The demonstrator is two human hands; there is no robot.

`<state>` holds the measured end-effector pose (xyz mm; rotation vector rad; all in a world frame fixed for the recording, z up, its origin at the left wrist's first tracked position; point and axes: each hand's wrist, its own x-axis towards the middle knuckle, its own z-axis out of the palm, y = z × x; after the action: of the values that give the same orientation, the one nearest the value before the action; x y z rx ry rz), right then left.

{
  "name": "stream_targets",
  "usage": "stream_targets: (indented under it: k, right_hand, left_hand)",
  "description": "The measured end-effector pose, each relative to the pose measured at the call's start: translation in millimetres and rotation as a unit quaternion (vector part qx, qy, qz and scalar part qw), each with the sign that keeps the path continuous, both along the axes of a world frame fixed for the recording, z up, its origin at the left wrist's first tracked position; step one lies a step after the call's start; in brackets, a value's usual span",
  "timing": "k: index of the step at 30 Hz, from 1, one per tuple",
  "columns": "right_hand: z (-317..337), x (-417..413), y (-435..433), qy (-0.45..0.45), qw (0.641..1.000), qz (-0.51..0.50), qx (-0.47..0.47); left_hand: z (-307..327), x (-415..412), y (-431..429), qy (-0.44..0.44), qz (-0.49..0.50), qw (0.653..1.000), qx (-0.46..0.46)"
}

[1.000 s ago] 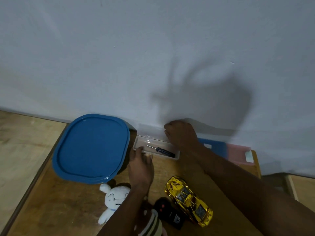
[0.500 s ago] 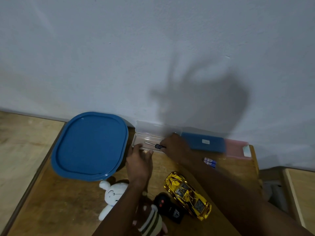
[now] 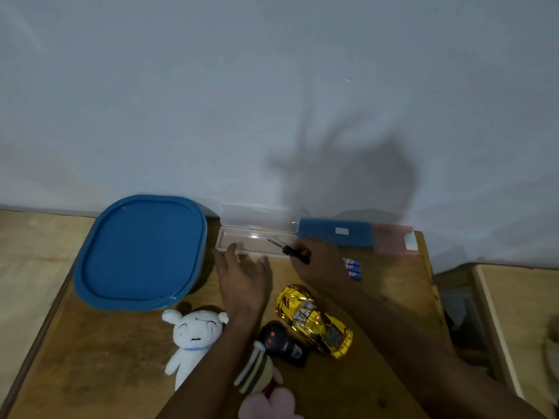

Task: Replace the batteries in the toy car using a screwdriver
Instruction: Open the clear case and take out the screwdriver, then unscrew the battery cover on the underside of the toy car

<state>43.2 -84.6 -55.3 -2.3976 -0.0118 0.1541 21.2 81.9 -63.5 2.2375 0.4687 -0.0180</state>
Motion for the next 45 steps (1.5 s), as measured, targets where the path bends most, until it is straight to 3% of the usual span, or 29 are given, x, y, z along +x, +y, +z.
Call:
stream_targets:
  k: [2, 6, 11, 18, 26, 31, 34, 37, 40, 42, 45]
  right_hand:
    - [0, -20, -11, 0.013, 1.0, -0.025, -0.001]
    - [-1, -60, -35, 0.084, 0.994, -0.076, 0.012]
    - [-9, -97, -55, 0.128, 0.983, -0.132, 0.027]
    - [-17, -138, -57, 0.181, 0.938, -0.252, 0.151]
    - [-4, -166, -62, 0.2, 0.886, -0.324, 0.264]
    - [21, -176, -53, 0.22, 0.859, -0.318, 0.335]
    - [45, -183, -41, 0.183, 0.851, -0.322, 0.373]
    - [71, -188, -28, 0.131, 0.834, -0.319, 0.431]
    - [94, -189, -10, 0.088, 0.856, -0.301, 0.411]
    - [106, -190, 3, 0.069, 0.875, -0.288, 0.382]
    - [125, -195, 15, 0.068, 0.873, -0.281, 0.393]
  left_hand:
    - [4, -16, -13, 0.013, -0.022, 0.999, 0.02]
    - [17, -51, -35, 0.069, -0.109, 0.98, 0.15]
    - [30, -80, -63, 0.131, -0.163, 0.961, 0.181]
    - [30, -86, -90, 0.214, -0.148, 0.959, 0.11]
    - [46, -92, -93, 0.225, -0.14, 0.963, 0.041]
    - [49, -93, -77, 0.22, -0.133, 0.963, -0.084]
    - [60, -97, -63, 0.218, -0.098, 0.941, -0.239]
    - [84, -106, -49, 0.204, -0.078, 0.878, -0.427]
    - [101, -114, -39, 0.233, -0.082, 0.786, -0.567]
    - [107, -122, -33, 0.244, -0.1, 0.771, -0.58]
    - [103, -133, -18, 0.231, -0.12, 0.794, -0.549]
